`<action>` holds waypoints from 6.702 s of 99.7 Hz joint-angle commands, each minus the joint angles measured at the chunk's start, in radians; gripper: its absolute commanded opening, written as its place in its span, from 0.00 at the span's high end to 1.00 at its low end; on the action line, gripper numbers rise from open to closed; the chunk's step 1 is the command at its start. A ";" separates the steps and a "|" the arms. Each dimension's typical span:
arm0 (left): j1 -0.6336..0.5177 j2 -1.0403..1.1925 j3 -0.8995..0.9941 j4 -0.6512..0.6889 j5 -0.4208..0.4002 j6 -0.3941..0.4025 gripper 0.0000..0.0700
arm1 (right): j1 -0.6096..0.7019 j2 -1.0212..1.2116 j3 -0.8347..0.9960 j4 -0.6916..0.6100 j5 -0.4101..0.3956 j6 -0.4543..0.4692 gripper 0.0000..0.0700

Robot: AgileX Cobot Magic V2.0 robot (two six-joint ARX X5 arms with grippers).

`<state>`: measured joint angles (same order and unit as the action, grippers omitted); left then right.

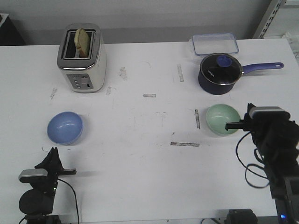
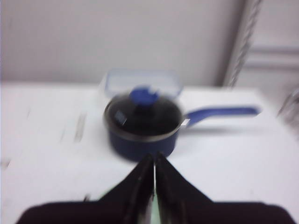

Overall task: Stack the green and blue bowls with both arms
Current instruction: 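Reach the right gripper to the pale green bowl rim and grasp it, then carry the green bowl with the right gripper toward the table center and set it down, then release the green bowl and retract the right gripper to rest, then reach the left gripper to the light blue bowl rim and grasp it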

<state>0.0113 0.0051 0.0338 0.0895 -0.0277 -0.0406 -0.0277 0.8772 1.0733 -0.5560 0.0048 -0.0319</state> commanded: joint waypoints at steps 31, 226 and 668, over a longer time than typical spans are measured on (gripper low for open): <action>0.002 -0.001 -0.021 0.009 -0.001 -0.005 1.00 | -0.191 0.303 0.041 -0.083 -0.247 -0.111 0.92; 0.002 -0.001 -0.021 0.010 -0.001 -0.005 1.00 | 0.129 0.407 0.042 0.006 -0.486 0.158 0.99; 0.037 0.811 0.956 -0.359 0.000 0.061 0.59 | 0.144 -0.535 -0.537 0.048 -0.004 -0.011 1.00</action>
<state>0.0345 0.7647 0.9749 -0.2569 -0.0273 0.0097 0.1158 0.3412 0.5346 -0.5182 0.0002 -0.0486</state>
